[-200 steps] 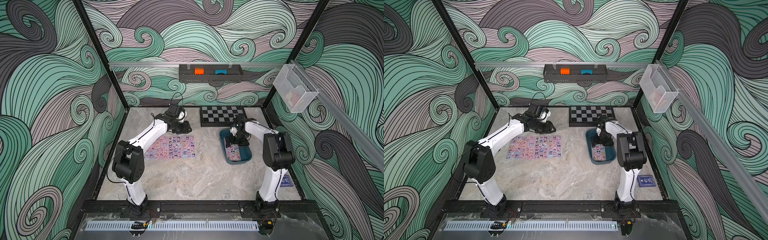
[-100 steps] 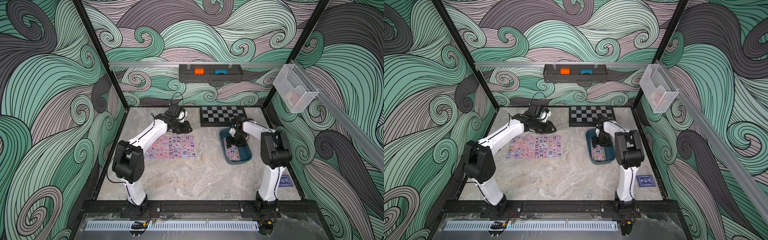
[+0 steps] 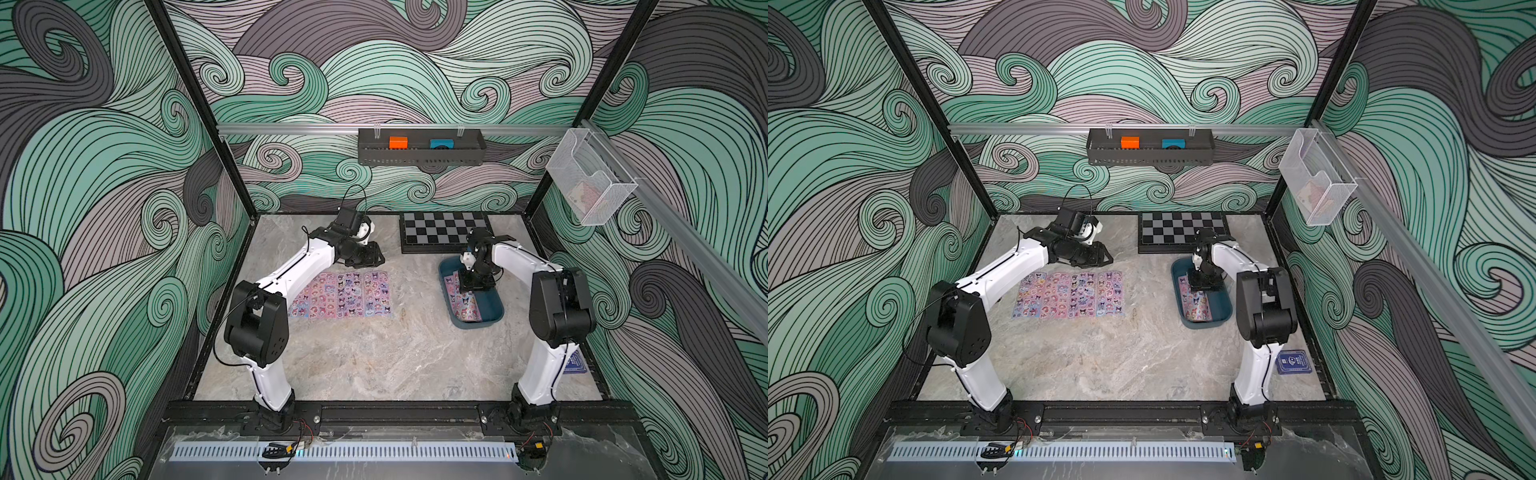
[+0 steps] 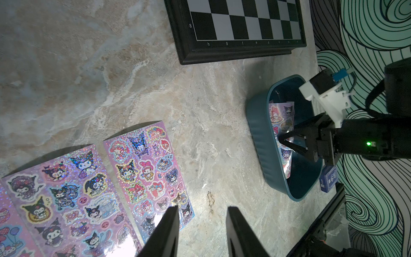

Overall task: Take the stickers out of the storage box
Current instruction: Pick up the sticker from the storage box.

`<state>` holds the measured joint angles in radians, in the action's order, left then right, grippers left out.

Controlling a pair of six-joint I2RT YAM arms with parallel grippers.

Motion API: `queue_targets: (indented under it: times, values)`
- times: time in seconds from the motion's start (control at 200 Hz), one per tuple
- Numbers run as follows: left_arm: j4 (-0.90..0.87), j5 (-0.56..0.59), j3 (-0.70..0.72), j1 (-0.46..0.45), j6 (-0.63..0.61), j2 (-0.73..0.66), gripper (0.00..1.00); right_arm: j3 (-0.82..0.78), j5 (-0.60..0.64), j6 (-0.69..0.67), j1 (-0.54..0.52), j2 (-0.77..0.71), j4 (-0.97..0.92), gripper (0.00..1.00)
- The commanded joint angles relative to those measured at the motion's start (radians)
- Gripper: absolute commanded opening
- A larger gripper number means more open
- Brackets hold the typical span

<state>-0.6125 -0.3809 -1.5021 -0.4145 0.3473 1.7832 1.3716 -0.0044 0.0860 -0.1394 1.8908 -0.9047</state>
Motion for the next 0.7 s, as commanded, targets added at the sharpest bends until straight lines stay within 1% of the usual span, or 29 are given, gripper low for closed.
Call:
queue_targets:
  times: [0.0, 0.06, 0.11, 0.14, 0.315, 0.48, 0.69]
  values:
    - [0.009, -0.031, -0.003, 0.003, -0.017, -0.008, 0.40, -0.011, -0.025, 0.000, 0.015, -0.074, -0.008, 0.43]
    - [0.018, -0.047, -0.003, 0.003, -0.010, -0.007, 0.40, -0.008, -0.028, 0.000, 0.020, -0.101, -0.014, 0.41]
    - [0.031, -0.067, 0.000, 0.003, -0.001, -0.007, 0.40, -0.008, -0.037, -0.002, 0.025, -0.120, -0.013, 0.36]
    - [0.040, -0.080, 0.003, 0.003, 0.005, -0.005, 0.40, -0.006, -0.044, -0.002, 0.028, -0.129, -0.014, 0.35]
    - [0.101, -0.165, 0.020, 0.002, 0.039, 0.001, 0.40, 0.007, -0.062, 0.001, 0.032, -0.168, -0.034, 0.35]
    - [0.186, -0.287, 0.034, -0.004, 0.090, 0.028, 0.40, 0.050, -0.084, 0.004, 0.032, -0.229, -0.070, 0.35]
    - [0.326, -0.417, 0.036, -0.040, 0.166, 0.083, 0.40, 0.124, -0.156, 0.004, 0.032, -0.305, -0.142, 0.36]
